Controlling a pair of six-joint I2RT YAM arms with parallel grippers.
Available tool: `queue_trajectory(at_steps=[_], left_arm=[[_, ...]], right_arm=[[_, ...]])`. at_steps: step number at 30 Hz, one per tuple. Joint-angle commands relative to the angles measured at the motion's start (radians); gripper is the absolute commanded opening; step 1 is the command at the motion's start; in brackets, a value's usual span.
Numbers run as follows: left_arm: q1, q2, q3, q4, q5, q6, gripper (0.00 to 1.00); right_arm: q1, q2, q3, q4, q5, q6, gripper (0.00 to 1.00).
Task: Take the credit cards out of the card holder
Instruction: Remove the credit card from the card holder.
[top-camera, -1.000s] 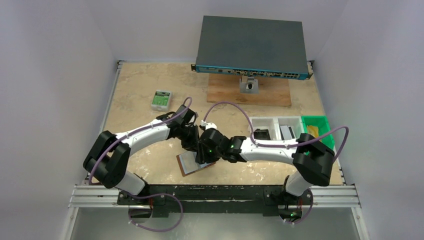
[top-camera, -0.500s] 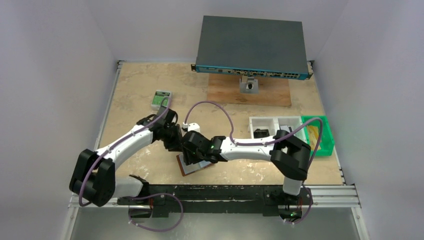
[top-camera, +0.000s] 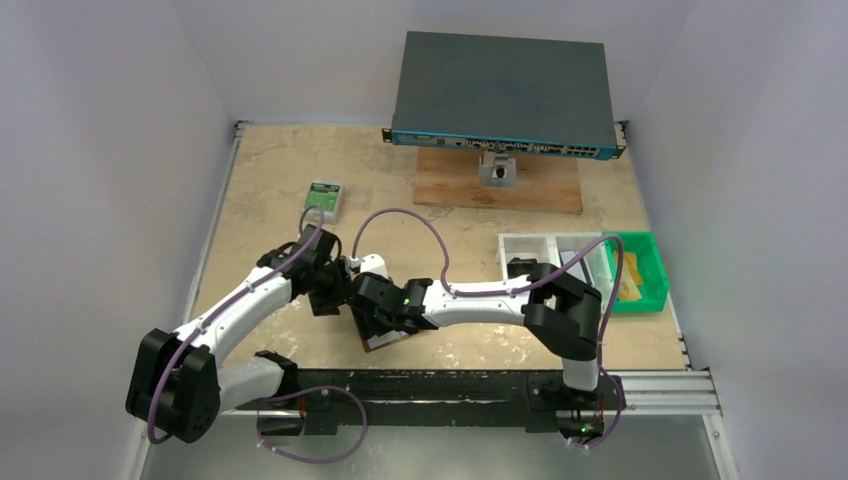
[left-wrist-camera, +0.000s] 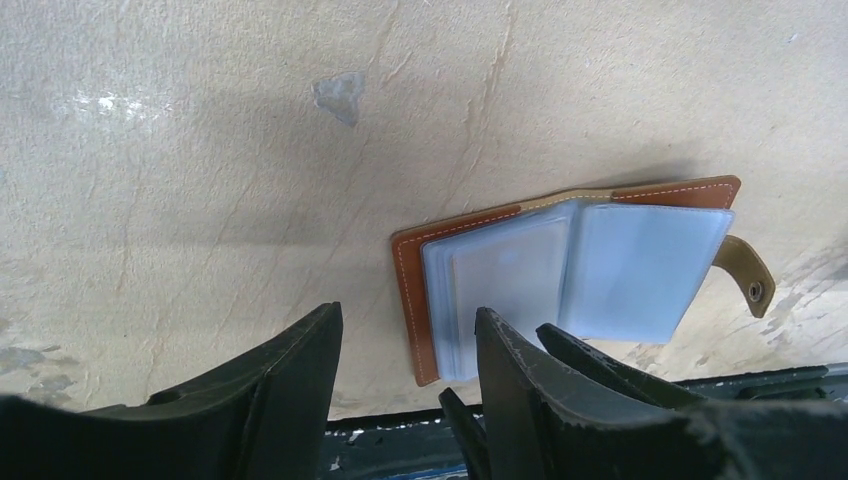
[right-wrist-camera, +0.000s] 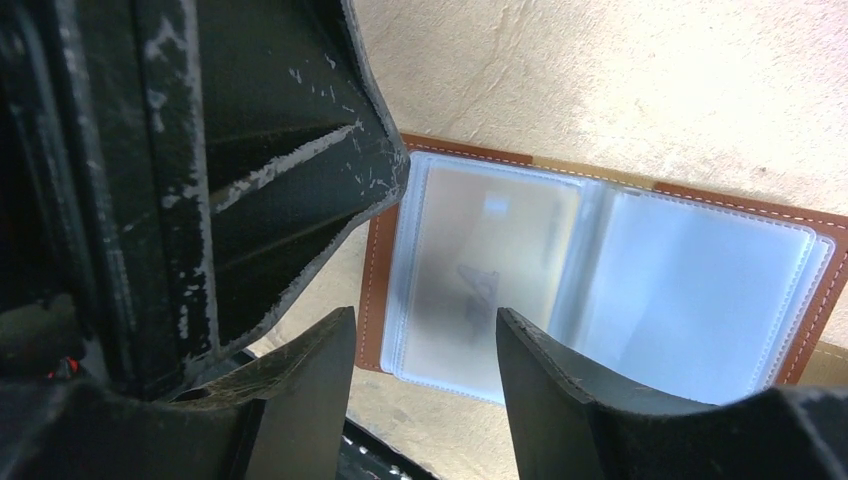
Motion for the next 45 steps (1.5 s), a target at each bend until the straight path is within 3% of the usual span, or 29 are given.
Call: queue_trajectory(at_steps=[1,14,22,24,30,36,39,45], left_arm=[[0.0,-0.039,0.002,-0.011,0.079,-0.005,0.52],[0.101,-0.03,-0.034,0.023,0.135,-0.013,0.52],[0.102,-0.025,-0.023,0.023,0.152,-0.007,0.52],[0.102,-0.025,-0.023,0.022,0.159,-0.003,0.52],[0.102,-0.039,-0.035,0.023,0.177,0.017,0.49],[0.081,-0.031,-0.054,0.048,0.209,0.031,0.32],[0.029,-0.012,-0.045,0.06,0.191,0.015,0.2],[-0.065,0.086,-0.026,0.125,0.152,-0.038,0.06]], right_arm=[[-0.02,0.006,-0.019,-0.086,0.063,0.018,0.53],[-0.021,-0.066,-0.126,0.018,0.01,0.04,0.54],[-0.023,-0.028,-0.107,0.016,0.005,0.037,0.54],[-0.023,-0.015,-0.101,0.007,0.009,0.042,0.5],[-0.034,-0.02,-0.13,0.019,-0.009,0.07,0.16],[-0.072,-0.059,-0.211,0.148,-0.124,0.081,0.12],[-0.099,-0.081,-0.266,0.236,-0.212,0.091,0.12],[-0.179,-0.126,-0.394,0.437,-0.359,0.139,0.11]])
